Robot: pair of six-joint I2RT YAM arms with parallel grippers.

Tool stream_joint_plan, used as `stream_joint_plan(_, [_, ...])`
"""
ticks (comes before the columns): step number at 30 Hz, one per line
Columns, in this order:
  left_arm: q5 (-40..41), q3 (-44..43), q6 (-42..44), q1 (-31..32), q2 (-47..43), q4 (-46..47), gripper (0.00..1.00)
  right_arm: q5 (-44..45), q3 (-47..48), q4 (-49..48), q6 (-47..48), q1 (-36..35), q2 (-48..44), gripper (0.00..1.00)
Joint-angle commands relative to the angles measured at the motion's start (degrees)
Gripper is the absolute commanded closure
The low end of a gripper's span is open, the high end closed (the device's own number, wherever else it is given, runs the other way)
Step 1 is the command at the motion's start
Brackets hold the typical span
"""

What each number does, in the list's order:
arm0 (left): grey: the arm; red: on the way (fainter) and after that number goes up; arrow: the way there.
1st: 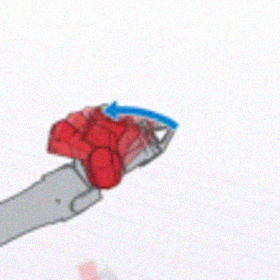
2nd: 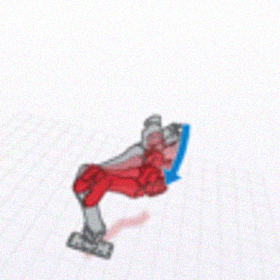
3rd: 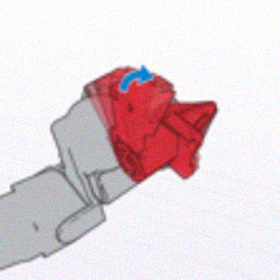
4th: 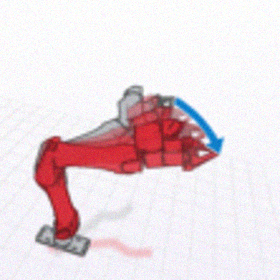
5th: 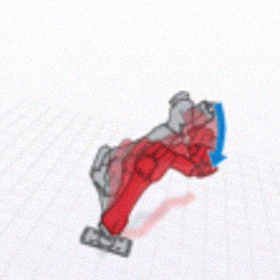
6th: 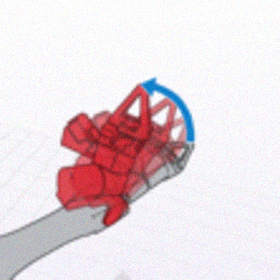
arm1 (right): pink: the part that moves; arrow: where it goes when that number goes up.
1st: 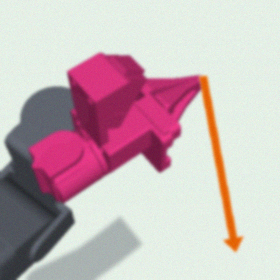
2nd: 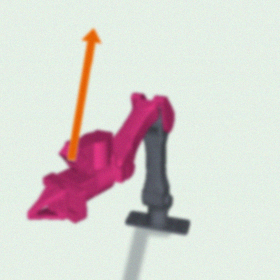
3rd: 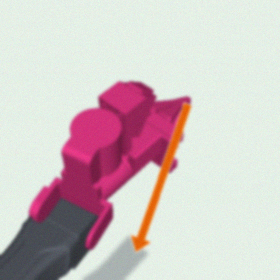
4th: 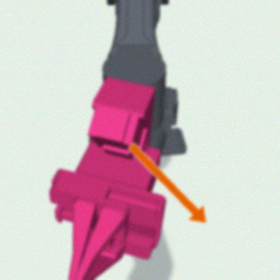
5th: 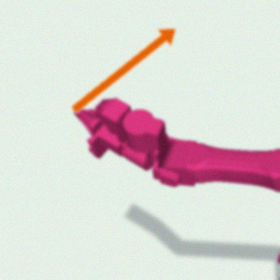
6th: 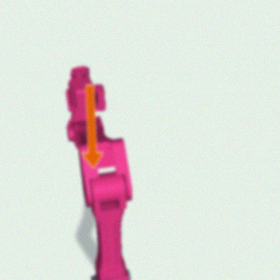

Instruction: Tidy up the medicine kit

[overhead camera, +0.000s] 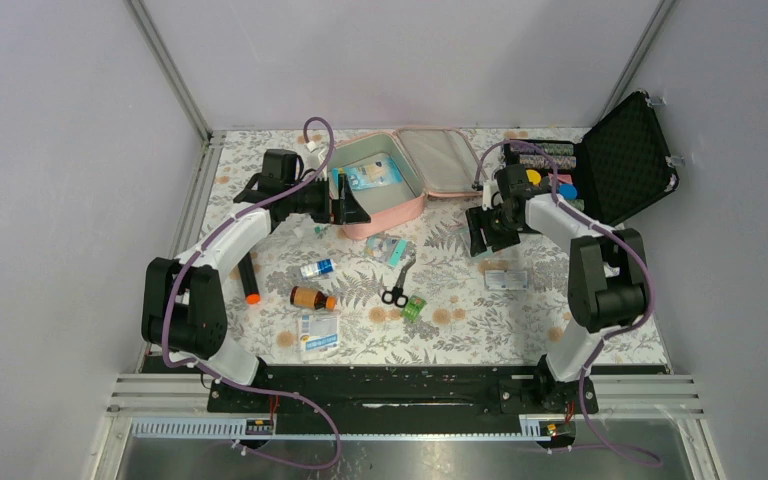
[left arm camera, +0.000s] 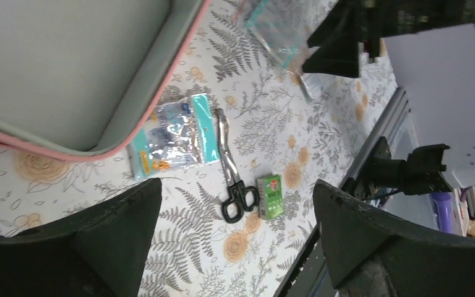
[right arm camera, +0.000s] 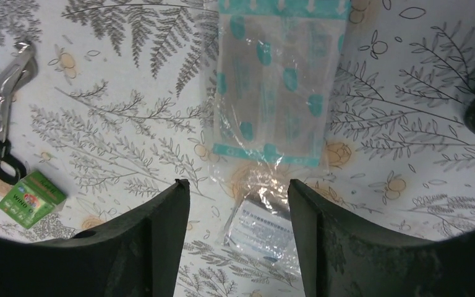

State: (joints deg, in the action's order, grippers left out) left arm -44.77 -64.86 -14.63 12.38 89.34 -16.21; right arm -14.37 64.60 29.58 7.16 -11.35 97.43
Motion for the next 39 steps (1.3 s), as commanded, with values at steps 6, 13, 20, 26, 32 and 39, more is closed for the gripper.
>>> stream_joint_plan(6, [-9.7,0.0,-3.2,0.5,1.0,6.2,0.10,2.3,9.2,5.3,-2.9,-0.3,9.4,0.38])
stream_joint_plan(13, [-8.7,-0.1,-3.2,0.6,0.2,7.2,0.10,6.9,12.7,8.1,-1.8,-0.3,12.1,0.49])
stream_joint_plan(20, [-8.5,-0.2,-3.3,0.7,0.4,7.1,0.11,9.4,15.7,11.1,-1.2,-0.4,14.2,0.54])
stream_joint_plan(26, [-7.6,-0.3,-2.8,0.8,-0.1,7.2,0.11,10.0,18.8,15.4,-0.2,-0.6,16.3,0.62])
stream_joint_plan(32, [-7.3,-0.7,-2.7,0.8,-0.3,7.2,0.11,9.6,20.7,17.2,0.7,-0.6,17.5,0.69])
stream_joint_plan(39, [-5.2,-0.9,-4.4,0.8,-0.3,7.2,0.12,9.4,23.1,19.8,1.8,-0.7,19.0,0.80])
